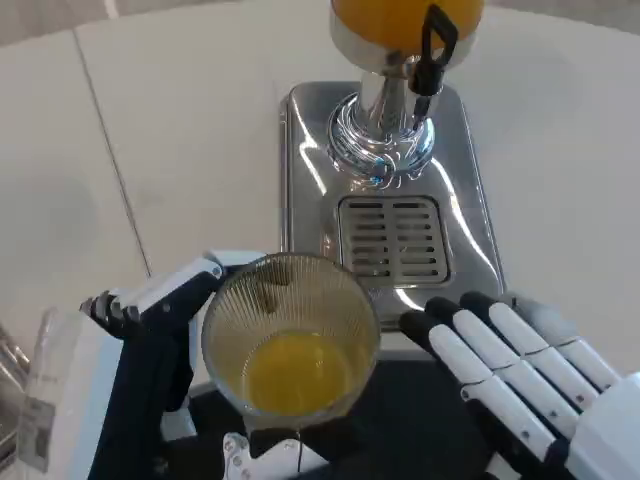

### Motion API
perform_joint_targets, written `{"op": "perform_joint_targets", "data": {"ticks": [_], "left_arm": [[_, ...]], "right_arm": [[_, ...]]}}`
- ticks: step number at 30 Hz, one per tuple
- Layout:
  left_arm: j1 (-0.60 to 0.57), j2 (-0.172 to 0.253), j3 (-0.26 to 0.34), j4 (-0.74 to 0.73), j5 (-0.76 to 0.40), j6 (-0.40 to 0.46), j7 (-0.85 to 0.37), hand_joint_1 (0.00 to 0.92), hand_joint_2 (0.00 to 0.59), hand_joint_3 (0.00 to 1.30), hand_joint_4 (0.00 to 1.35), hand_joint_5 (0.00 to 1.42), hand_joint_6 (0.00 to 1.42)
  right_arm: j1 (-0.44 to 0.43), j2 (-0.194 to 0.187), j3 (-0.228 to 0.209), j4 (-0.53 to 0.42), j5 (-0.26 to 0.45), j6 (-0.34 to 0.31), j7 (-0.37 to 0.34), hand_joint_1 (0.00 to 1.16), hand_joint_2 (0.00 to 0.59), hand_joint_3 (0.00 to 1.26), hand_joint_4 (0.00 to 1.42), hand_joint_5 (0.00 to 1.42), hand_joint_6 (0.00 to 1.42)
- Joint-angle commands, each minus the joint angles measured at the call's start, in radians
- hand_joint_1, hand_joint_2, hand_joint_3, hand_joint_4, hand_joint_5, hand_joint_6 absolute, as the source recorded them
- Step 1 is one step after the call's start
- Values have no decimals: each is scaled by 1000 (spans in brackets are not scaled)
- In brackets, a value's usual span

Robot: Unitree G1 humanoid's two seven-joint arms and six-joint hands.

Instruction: Grasp the cup under the faucet to collect the drink, then remove the cup.

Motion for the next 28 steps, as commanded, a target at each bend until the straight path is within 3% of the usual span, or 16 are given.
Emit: {"op": "perform_joint_targets", "data": {"ticks": [1, 12, 28], "left_arm": [[1, -8, -1, -7, -7, -29, -8, 692, 0, 1140, 1176, 1424, 1424], [-7, -21, 0, -6, 0, -26, -10, 690, 0, 1140, 1161, 1424, 1424], [-11, -33, 4, 10, 1, -12, -15, 684, 0, 1129, 1161, 1424, 1424]], "right_arm": [[1, 23, 9, -11, -11, 3, -8, 137, 544, 0, 0, 0, 0], [-17, 61, 45, -27, -29, 51, 8, 133, 544, 0, 0, 0, 0], [-33, 50, 67, -48, -39, 123, 35, 133, 552, 0, 0, 0, 0]]}}
